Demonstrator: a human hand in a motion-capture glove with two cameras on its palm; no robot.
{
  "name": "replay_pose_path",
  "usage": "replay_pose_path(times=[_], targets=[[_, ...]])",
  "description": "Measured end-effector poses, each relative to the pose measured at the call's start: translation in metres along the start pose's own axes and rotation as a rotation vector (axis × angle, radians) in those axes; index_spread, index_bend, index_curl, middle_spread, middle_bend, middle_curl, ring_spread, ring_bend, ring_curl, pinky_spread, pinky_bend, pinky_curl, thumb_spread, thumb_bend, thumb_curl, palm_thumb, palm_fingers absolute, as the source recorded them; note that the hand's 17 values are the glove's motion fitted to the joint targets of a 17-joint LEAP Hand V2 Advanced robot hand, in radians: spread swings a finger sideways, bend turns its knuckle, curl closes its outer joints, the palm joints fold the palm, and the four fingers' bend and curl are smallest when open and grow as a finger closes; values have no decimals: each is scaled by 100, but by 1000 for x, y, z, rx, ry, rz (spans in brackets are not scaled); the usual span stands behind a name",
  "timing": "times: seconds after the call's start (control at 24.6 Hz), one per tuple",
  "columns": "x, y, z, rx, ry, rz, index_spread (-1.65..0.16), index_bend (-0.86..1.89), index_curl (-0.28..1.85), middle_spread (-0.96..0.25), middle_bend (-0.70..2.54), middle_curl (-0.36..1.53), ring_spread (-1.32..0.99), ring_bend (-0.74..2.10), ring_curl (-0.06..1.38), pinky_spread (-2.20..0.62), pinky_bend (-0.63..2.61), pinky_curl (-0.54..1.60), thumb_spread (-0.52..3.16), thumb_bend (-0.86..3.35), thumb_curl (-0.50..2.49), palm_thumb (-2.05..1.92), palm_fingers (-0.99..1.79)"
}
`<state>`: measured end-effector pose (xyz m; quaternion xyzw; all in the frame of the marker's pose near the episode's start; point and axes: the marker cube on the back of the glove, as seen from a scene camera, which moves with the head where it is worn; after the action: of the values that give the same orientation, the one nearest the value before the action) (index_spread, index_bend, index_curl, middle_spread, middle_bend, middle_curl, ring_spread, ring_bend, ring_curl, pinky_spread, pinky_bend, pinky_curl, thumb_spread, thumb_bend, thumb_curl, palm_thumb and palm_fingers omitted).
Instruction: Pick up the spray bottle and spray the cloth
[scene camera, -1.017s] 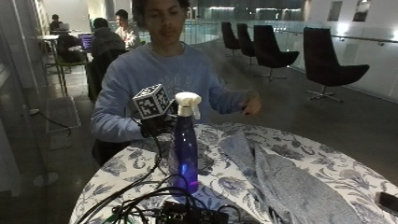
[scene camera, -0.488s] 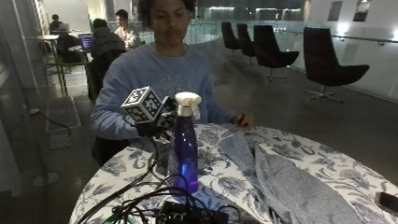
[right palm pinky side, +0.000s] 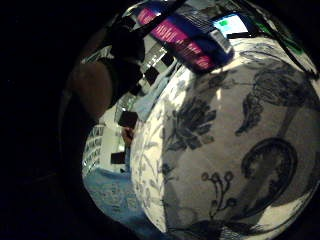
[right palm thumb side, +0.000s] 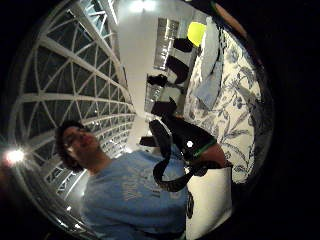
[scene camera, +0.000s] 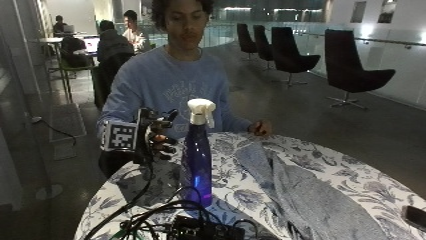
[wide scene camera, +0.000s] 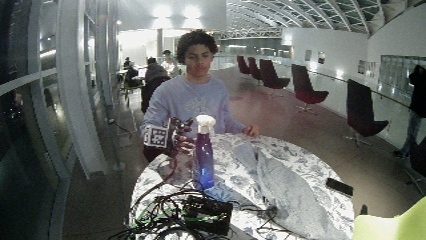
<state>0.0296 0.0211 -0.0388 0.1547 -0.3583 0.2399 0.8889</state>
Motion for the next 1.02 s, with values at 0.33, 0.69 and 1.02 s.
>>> replay_pose_path(times=[0.33, 0.69, 1.02], targets=[[22, -53, -23, 84, 46, 98, -41, 9, 17, 0, 29, 31, 5, 31, 26, 25, 55, 35, 103, 7, 26, 59, 45], [44, -143, -24, 210, 114, 130, -39, 7, 14, 3, 30, 33, 8, 34, 28, 27, 61, 37, 99, 2, 29, 65, 39], [46, -178, -21, 249, 163, 129, -36, 12, 15, 3, 31, 34, 11, 38, 29, 29, 64, 36, 94, 1, 32, 75, 48]])
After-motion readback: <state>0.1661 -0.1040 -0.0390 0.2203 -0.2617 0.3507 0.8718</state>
